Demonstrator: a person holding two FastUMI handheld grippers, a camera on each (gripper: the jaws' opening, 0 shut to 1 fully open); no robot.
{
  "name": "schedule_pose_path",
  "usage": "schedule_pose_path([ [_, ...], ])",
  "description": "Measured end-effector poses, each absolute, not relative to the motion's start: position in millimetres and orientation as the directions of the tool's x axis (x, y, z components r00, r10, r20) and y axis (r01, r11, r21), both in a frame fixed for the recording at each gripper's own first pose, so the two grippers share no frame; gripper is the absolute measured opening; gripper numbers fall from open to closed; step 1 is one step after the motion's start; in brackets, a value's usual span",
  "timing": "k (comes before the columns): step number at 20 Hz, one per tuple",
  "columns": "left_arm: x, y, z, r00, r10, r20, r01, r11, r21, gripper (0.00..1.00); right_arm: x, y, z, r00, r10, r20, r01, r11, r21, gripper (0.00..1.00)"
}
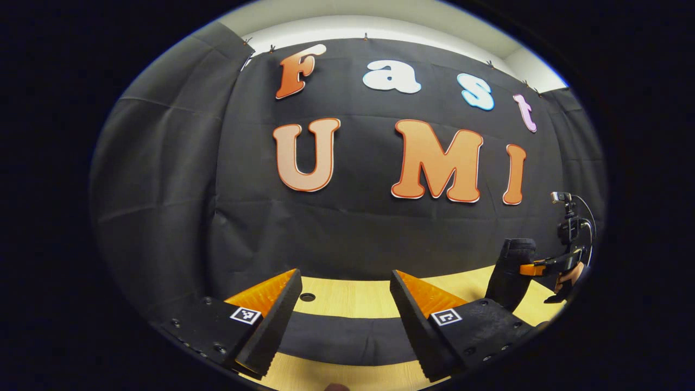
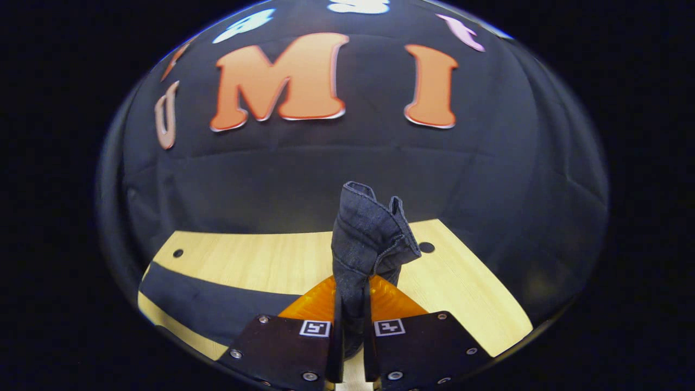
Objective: Grasp the waist and the cuffs of the jeans and fold them to make the two legs overlap; first hold the waist and fold one-third of the jeans toward the cuffs, then hold the cuffs and fold the remaining one-third in the same direction to finish folding.
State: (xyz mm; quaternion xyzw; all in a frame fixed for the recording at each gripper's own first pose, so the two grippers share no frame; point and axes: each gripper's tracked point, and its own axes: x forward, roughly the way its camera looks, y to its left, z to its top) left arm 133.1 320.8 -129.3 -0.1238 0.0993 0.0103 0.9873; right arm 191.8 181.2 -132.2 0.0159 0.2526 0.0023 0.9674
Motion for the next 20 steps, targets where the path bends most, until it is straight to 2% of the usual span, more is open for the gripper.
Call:
schedule_pose_path([
  [7,125.7,355.6,-149.8,0.971,0.038,-0.236,-0.102,0.959,-0.263,0.98,169.9,293.9,-146.7,0.844,0.153,-0.513,-0.196,0.980,-0.031,0.15],
  [20,98.3,414.3,-190.0,0.939,0.122,-0.321,-0.204,0.950,-0.237,0.98,146.4,398.1,-213.9,0.773,0.185,-0.607,-0.336,0.931,-0.145,0.15],
])
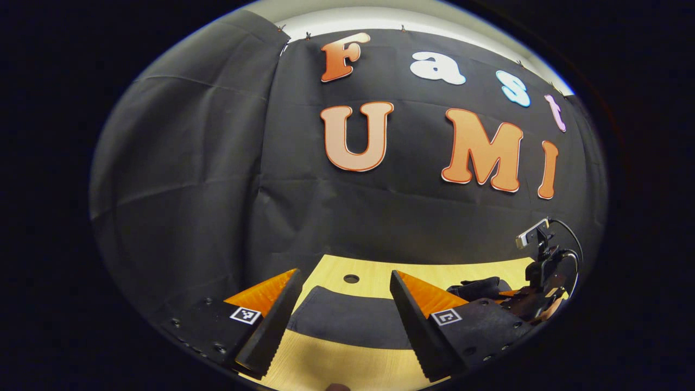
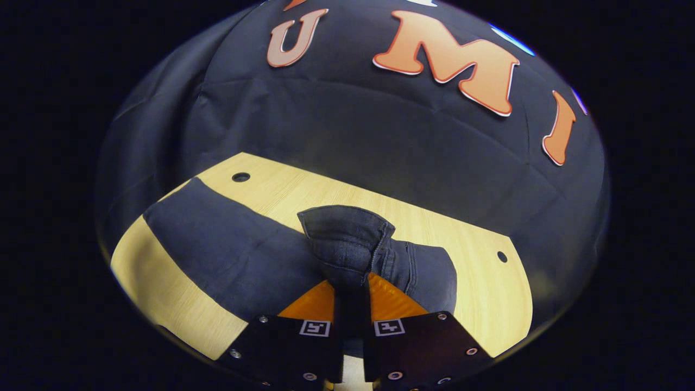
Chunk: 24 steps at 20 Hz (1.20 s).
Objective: Grasp the waist and the cuffs of the jeans and fold them to make the two legs overlap; first hold the waist and fold one-third of the jeans toward the cuffs, then hold the cuffs and fold the remaining one-third in the same direction to finish folding.
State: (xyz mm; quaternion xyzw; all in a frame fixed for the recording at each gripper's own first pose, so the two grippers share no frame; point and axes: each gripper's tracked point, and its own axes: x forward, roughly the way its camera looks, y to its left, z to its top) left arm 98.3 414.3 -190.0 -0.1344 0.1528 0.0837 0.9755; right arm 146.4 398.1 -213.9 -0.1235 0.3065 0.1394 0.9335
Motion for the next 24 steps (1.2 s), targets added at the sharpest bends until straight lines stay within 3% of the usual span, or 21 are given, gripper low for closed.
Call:
schedule_pose_path([
  [6,96.4,427.3,-214.0,0.922,0.104,-0.374,-0.201,0.952,-0.229,0.98,128.3,422.9,-248.7,0.717,0.183,-0.673,-0.379,0.912,-0.156,0.16],
  [10,101.3,432.0,-237.5,0.895,0.067,-0.440,-0.185,0.955,-0.232,0.98,111.7,437.4,-262.2,0.679,0.189,-0.709,-0.400,0.906,-0.141,0.34],
  [15,116.7,431.0,-289.4,0.815,0.005,-0.579,-0.223,0.926,-0.305,0.98,93.2,456.3,-255.9,0.651,0.237,-0.721,-0.415,0.906,-0.077,0.79],
  [21,135.1,434.5,-362.6,0.623,-0.093,-0.777,-0.327,0.872,-0.366,0.96,92.6,436.5,-207.1,0.717,0.225,-0.660,-0.327,0.945,-0.033,0.88],
  [24,142.8,440.1,-381.9,0.527,-0.092,-0.845,-0.386,0.860,-0.334,0.98,93.2,407.4,-181.2,0.757,0.194,-0.624,-0.262,0.965,-0.018,0.91],
])
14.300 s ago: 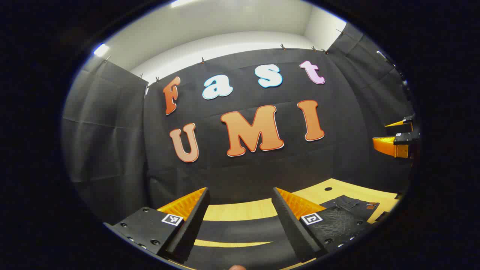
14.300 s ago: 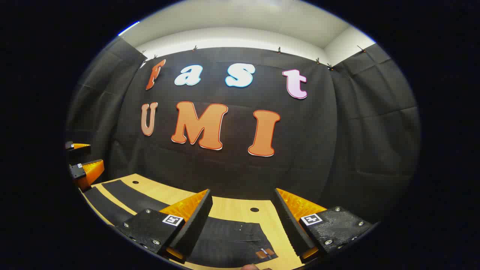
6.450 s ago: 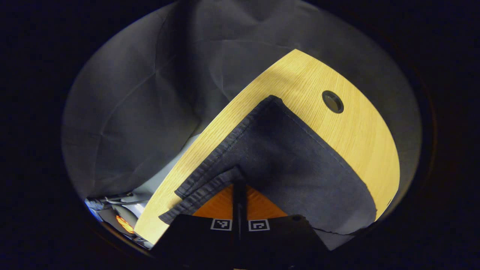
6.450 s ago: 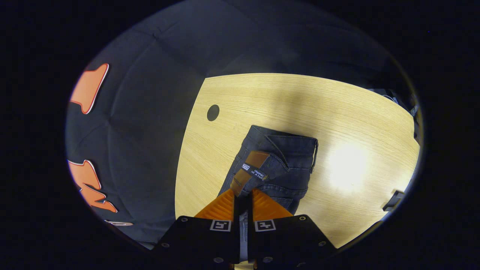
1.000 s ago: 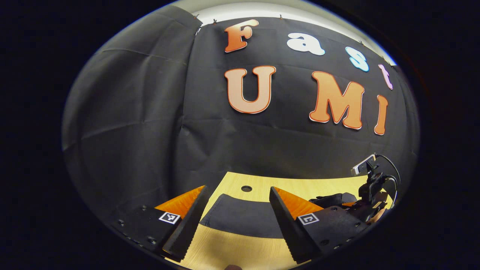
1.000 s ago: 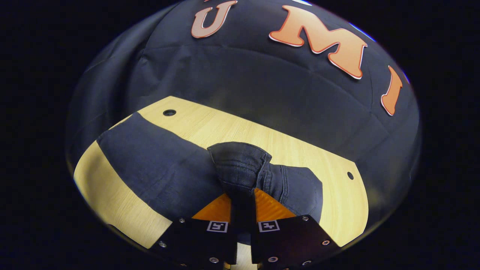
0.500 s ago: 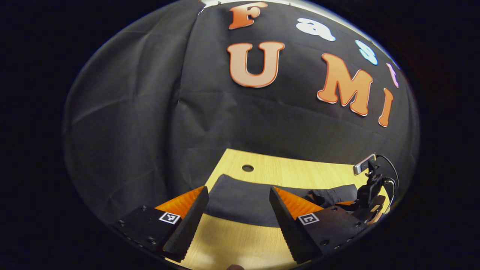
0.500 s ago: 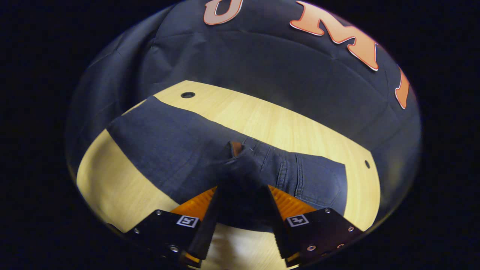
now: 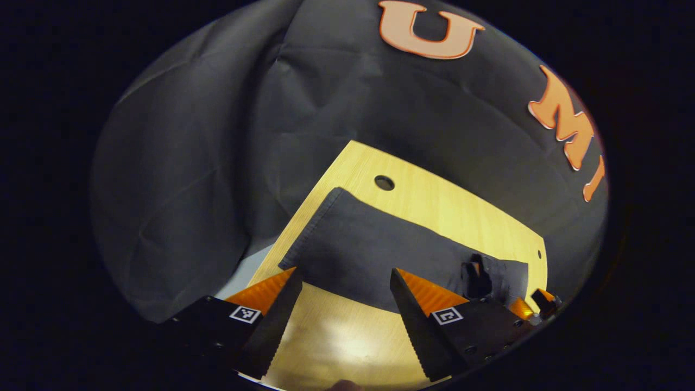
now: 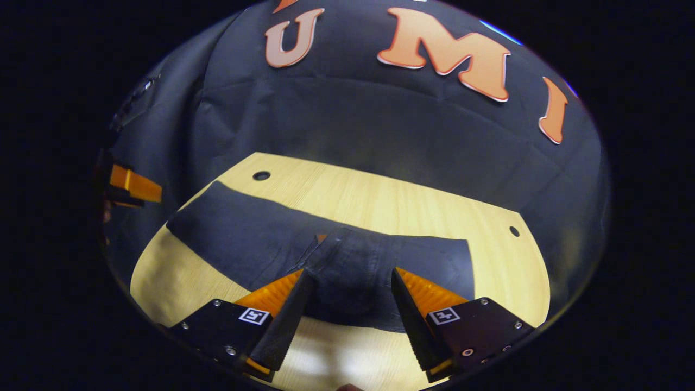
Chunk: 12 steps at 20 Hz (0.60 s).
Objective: Grasp the waist and the cuffs of the jeans and fold them to make the two legs overlap; first hold the waist and fold one-third of the jeans toward the cuffs, then hold the cuffs and fold the remaining one-third in the same direction to finish folding.
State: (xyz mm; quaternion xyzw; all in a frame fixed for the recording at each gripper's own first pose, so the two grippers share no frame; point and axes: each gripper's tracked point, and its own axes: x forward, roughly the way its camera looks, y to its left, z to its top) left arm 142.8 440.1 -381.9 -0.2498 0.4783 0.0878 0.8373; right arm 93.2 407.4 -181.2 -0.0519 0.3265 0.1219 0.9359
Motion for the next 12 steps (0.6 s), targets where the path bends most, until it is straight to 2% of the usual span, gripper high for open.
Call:
schedule_pose_path([
  [6,134.7,443.4,-423.7,0.341,-0.118,-0.933,-0.517,0.805,-0.291,0.98,80.9,327.0,-148.9,0.806,0.065,-0.588,-0.099,0.995,-0.025,0.94],
  [12,132.5,450.7,-456.0,0.188,-0.080,-0.979,-0.595,0.784,-0.178,0.99,62.5,264.4,-136.9,0.814,-0.044,-0.579,0.009,0.998,-0.063,0.94],
])
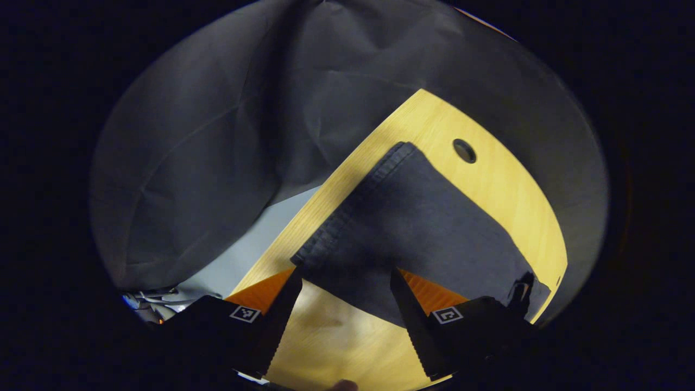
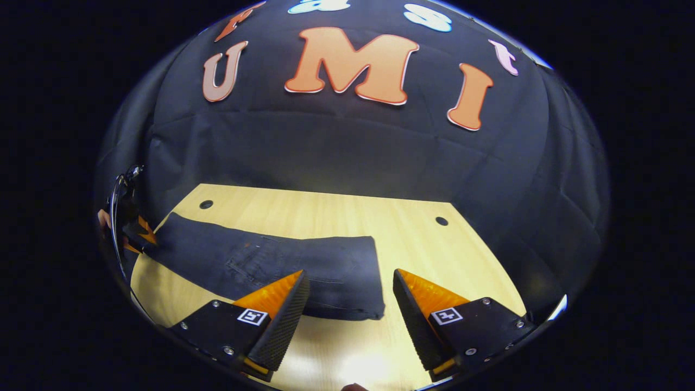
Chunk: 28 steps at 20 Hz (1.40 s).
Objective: Grasp the waist and the cuffs of the jeans and fold them to make the two legs overlap; first hold the waist and fold one-third of the jeans toward the cuffs, then hold the cuffs and fold the remaining one-third in the same direction to finish folding.
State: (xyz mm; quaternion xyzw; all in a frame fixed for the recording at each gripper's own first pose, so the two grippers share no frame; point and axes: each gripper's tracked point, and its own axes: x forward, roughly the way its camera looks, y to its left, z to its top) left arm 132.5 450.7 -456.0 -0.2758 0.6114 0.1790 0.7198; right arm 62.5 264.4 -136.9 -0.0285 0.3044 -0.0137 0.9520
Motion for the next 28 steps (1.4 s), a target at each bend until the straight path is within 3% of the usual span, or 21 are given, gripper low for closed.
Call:
schedule_pose_path([
  [4,132.5,450.9,-466.8,0.120,-0.041,-0.992,-0.605,0.789,-0.106,0.99,54.5,250.3,-133.3,0.814,-0.075,-0.576,0.047,0.997,-0.063,0.94],
  [11,135.4,453.7,-465.5,0.193,-0.019,-0.981,-0.574,0.808,-0.129,0.96,56.8,259.9,-134.3,0.812,-0.070,-0.579,0.056,0.998,-0.042,0.94],
  [16,152.2,448.8,-464.7,0.305,-0.045,-0.951,-0.441,0.879,-0.183,0.30,53.2,270.4,-129.1,0.817,-0.058,-0.573,0.031,0.998,-0.057,0.94],
  [17,154.6,449.1,-465.9,0.348,-0.057,-0.936,-0.435,0.874,-0.215,0.32,51.5,268.5,-129.5,0.815,-0.062,-0.576,0.031,0.998,-0.063,0.94],
  [18,153.1,448.2,-454.5,0.345,-0.073,-0.936,-0.421,0.879,-0.224,0.17,48.4,267.3,-129.6,0.813,-0.062,-0.578,0.029,0.997,-0.066,0.94],
  [21,154.6,440.9,-446.6,0.390,-0.113,-0.914,-0.398,0.874,-0.278,0.17,44.6,265.5,-127.5,0.814,-0.055,-0.578,0.012,0.997,-0.078,0.94],
  [24,165.1,451.0,-408.2,0.511,-0.133,-0.849,-0.371,0.858,-0.357,0.16,52.5,266.3,-120.3,0.824,-0.039,-0.565,-0.007,0.997,-0.079,0.94],
  [28,155.8,468.1,-375.7,0.595,-0.133,-0.792,-0.328,0.860,-0.391,0.17,59.3,265.3,-112.7,0.839,-0.015,-0.543,-0.031,0.997,-0.075,0.94],
])
